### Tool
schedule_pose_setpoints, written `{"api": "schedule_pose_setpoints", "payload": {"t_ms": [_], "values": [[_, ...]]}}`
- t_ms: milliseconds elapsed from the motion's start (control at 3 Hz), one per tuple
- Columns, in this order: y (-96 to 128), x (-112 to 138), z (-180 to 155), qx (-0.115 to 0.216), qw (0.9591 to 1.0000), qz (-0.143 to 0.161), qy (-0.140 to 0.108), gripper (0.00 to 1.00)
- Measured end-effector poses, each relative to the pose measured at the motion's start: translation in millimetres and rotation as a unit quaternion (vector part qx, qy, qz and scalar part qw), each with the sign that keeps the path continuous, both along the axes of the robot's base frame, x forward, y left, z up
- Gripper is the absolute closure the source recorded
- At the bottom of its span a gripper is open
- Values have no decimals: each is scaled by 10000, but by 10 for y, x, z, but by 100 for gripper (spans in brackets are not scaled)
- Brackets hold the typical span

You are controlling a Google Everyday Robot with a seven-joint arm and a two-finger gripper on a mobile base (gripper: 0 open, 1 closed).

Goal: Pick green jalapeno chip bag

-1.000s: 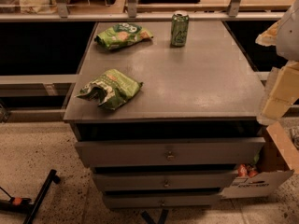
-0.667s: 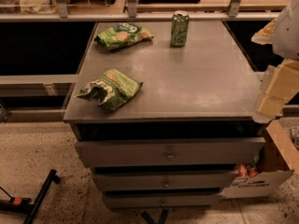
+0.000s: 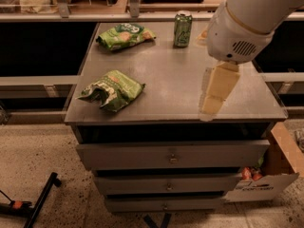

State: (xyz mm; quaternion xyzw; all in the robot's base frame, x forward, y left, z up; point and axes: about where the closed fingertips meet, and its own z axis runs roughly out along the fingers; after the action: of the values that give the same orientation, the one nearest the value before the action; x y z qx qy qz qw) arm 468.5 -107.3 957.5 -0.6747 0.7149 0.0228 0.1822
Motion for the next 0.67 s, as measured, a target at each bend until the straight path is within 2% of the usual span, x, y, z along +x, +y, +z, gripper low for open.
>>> {"api": "schedule_pose_setpoints", "payload": {"t_ms": [333, 667], "values": [[574, 111, -98, 128, 9986, 518, 38, 0], [1025, 203, -165, 260, 9956, 892, 84, 0]]}}
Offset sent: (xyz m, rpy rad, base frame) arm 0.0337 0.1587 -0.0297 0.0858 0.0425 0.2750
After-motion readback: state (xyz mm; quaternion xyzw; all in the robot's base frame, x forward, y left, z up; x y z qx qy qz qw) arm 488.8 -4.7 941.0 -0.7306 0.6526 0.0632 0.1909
